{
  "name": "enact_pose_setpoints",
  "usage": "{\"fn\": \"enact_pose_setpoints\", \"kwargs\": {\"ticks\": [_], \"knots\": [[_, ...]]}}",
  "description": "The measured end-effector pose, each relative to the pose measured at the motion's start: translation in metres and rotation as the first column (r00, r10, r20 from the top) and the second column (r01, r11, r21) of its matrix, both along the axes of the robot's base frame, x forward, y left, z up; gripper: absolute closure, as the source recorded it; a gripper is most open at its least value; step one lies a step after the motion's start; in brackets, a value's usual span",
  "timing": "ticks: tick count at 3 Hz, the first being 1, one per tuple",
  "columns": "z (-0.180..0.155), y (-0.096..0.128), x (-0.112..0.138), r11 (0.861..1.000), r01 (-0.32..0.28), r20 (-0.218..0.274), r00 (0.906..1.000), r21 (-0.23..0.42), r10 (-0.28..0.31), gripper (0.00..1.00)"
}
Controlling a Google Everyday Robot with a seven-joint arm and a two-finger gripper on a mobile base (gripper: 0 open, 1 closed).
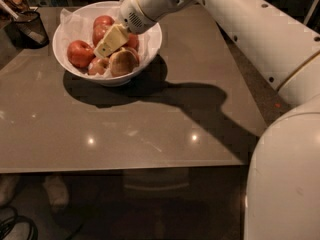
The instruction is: Pick apple from white bowl
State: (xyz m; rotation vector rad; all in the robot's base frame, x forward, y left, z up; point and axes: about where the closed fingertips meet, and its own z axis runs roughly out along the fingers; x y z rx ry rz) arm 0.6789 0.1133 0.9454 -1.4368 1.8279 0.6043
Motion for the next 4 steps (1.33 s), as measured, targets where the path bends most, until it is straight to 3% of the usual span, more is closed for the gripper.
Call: {"fn": "enact_pose_setpoints", "kwargs": {"ticks": [2,4], "knots": [[-0.002,-0.005,0.024,1.0,0.0,0.052,0.9987,0.002,0.0,0.22],[-0.01,0.002,0.037,1.0,-0.024,0.05,0.9985,0.009,0.023,0.26]]}}
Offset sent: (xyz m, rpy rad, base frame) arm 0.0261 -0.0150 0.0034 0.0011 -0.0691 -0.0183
